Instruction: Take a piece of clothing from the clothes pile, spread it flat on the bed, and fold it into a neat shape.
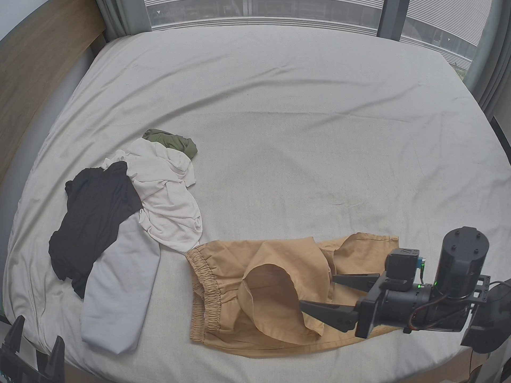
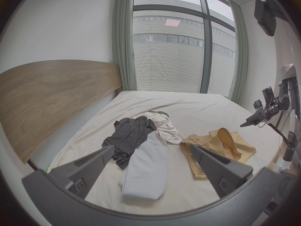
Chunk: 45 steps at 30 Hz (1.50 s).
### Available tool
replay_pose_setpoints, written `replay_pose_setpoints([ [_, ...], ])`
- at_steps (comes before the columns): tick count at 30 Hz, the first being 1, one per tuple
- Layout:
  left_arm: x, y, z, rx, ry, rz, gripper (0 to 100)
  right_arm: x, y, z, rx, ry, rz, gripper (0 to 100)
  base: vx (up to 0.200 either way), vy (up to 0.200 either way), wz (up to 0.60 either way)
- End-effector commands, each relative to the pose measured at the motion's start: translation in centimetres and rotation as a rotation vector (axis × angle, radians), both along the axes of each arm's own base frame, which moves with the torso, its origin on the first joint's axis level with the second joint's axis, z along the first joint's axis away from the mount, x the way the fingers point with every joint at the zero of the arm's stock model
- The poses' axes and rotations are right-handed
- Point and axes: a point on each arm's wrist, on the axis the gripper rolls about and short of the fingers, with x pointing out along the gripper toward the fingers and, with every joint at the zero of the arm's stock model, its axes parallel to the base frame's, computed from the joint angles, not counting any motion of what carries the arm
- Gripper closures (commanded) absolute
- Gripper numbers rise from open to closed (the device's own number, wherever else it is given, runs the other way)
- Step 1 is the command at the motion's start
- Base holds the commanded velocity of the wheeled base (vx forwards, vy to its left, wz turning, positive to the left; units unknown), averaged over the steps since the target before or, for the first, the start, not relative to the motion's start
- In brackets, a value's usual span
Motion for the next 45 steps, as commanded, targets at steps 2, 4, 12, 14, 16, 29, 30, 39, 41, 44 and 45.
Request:
replay_pose_setpoints([
  [2, 0.0, 0.0, -0.5, -0.002, 0.002, -0.001, 0, 1.3, 2.0, -1.9, -0.041, 0.038, 0.024, 0, 0.000, 0.000, 0.00],
  [4, 0.0, 0.0, -0.5, -0.002, 0.002, 0.001, 0, 1.6, 2.5, -1.8, -0.036, 0.032, 0.032, 0, 0.000, 0.000, 0.00],
  [12, 0.0, 0.0, -0.5, -0.002, 0.002, -0.002, 0, 1.9, 4.7, -2.3, -0.035, 0.033, 0.082, 0, 0.000, 0.000, 0.00],
  [14, 0.0, 0.0, -0.5, -0.002, 0.002, -0.002, 0, 2.0, 5.0, -2.5, -0.037, 0.035, 0.085, 0, 0.000, 0.000, 0.00],
  [16, 0.0, 0.0, -0.5, -0.002, 0.002, -0.002, 0, 2.2, 5.4, -2.8, -0.044, 0.042, 0.093, 0, 0.000, 0.000, 0.00],
  [29, 0.0, 0.0, -0.5, -0.003, 0.001, -0.002, 0, 3.5, 9.0, -5.3, -0.066, 0.066, 0.152, 0, 0.000, 0.000, 0.00],
  [30, 0.0, 0.0, -0.5, -0.003, 0.002, -0.002, 0, 3.7, 9.2, -5.7, -0.079, 0.065, 0.156, 0, 0.000, 0.000, 0.00],
  [39, 0.0, 0.0, -0.5, -0.003, 0.002, -0.002, 0, 5.1, 10.1, -6.0, -0.074, 0.050, 0.142, 0, 0.000, 0.000, 0.00],
  [41, 0.0, 0.0, -0.5, -0.003, 0.002, -0.001, 0, 5.4, 10.2, -6.2, -0.076, 0.051, 0.138, 0, 0.000, 0.000, 0.00],
  [44, 0.0, 0.0, -0.5, -0.002, 0.002, -0.002, 0, 5.8, 10.0, -6.5, -0.079, 0.054, 0.121, 100, 0.000, 0.000, 0.00],
  [45, 0.0, 0.0, -0.5, -0.003, 0.002, -0.002, 0, 5.9, 9.9, -6.5, -0.079, 0.054, 0.118, 100, 0.000, 0.000, 0.00],
])
